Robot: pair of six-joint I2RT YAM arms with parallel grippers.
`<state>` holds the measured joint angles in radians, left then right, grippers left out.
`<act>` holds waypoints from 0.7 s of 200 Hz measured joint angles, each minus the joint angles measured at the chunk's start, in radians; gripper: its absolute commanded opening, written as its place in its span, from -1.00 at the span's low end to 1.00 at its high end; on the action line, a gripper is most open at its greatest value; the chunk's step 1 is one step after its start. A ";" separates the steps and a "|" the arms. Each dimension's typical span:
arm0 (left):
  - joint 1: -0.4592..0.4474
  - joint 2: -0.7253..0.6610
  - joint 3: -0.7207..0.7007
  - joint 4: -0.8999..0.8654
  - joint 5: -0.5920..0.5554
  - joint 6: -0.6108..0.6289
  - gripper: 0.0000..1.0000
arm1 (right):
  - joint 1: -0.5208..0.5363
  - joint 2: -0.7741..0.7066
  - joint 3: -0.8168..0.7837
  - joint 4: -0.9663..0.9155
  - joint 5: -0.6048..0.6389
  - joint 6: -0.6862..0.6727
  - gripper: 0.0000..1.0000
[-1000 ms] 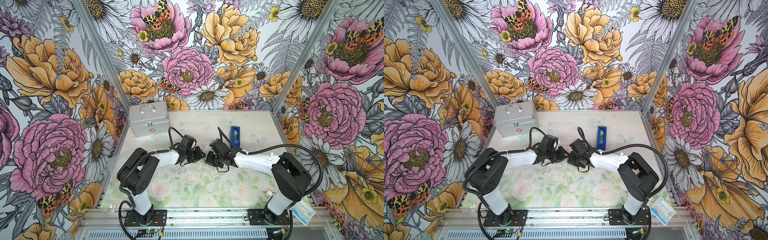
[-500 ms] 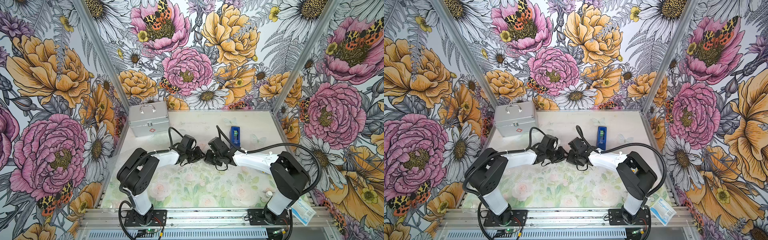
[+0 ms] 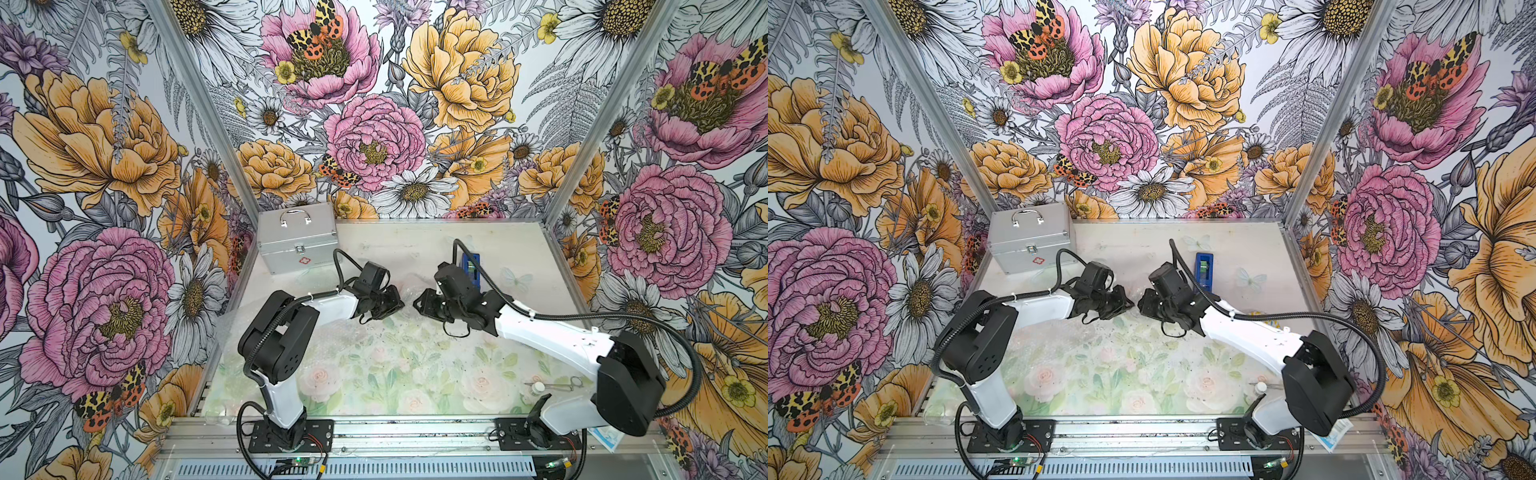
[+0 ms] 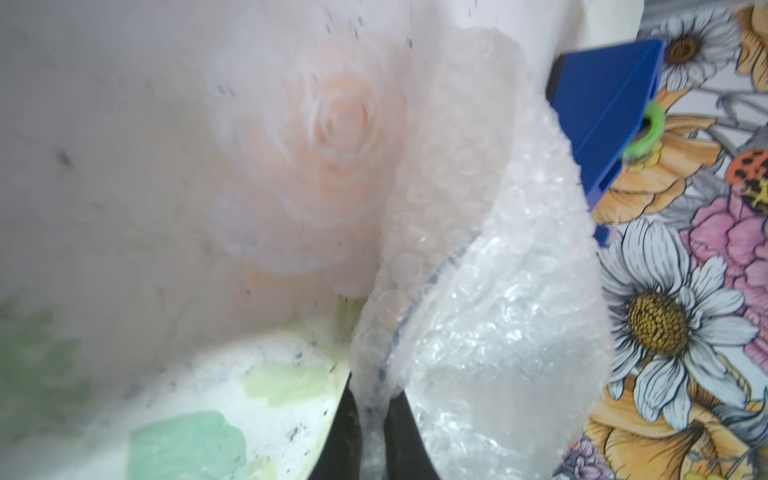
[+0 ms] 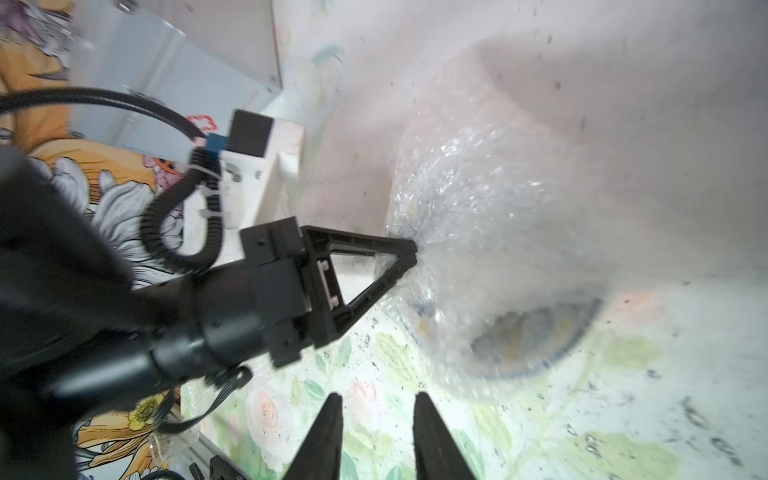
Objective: Wrap bowls in bubble wrap
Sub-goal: Stick the tape on the bubble wrap, then place the bubble-wrapped bowl at the center of the board.
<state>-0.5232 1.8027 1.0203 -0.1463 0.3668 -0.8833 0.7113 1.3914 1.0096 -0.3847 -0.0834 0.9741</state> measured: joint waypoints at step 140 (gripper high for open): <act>0.091 0.254 0.349 -0.079 -0.143 0.068 -0.11 | -0.255 -0.111 -0.255 0.128 -0.243 0.009 -0.13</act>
<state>-0.4324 2.0567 1.3697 -0.2249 0.2241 -0.8158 0.4564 1.2808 0.7544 -0.2569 -0.3267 0.9829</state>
